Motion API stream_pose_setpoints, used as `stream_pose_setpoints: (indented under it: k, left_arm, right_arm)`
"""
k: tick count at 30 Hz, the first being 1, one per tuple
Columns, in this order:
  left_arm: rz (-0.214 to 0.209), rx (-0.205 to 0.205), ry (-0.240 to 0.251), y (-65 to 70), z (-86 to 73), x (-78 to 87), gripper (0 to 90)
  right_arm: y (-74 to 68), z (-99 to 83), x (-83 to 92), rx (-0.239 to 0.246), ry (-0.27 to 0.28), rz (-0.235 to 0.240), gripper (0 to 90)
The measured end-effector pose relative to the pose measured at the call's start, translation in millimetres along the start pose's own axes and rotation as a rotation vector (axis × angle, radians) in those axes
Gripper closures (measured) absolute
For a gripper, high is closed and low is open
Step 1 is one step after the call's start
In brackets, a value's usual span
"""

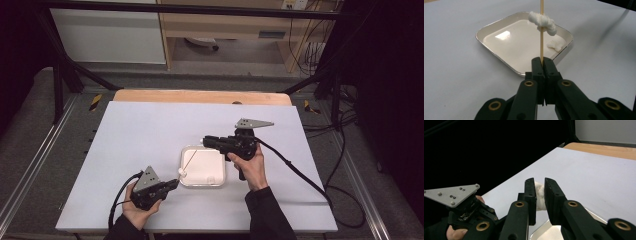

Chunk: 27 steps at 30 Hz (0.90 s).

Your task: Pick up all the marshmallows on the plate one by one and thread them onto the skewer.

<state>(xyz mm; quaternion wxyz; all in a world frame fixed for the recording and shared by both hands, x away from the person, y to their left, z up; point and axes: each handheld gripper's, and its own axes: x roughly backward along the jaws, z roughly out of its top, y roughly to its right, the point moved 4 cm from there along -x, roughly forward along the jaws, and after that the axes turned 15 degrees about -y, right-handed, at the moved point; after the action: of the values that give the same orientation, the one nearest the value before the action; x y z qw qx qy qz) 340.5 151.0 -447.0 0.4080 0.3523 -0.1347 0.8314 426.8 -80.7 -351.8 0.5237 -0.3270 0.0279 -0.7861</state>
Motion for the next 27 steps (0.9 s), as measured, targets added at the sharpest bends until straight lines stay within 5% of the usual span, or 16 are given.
stream_pose_setpoints:
  k: [27]
  left_arm:
    - [0.012, 0.006, 0.000, 1.4, -0.8, 2.0, 89.2]
  right_arm:
    - [-0.4, -5.5, -20.5, -0.035, -0.023, 0.076, 80.7]
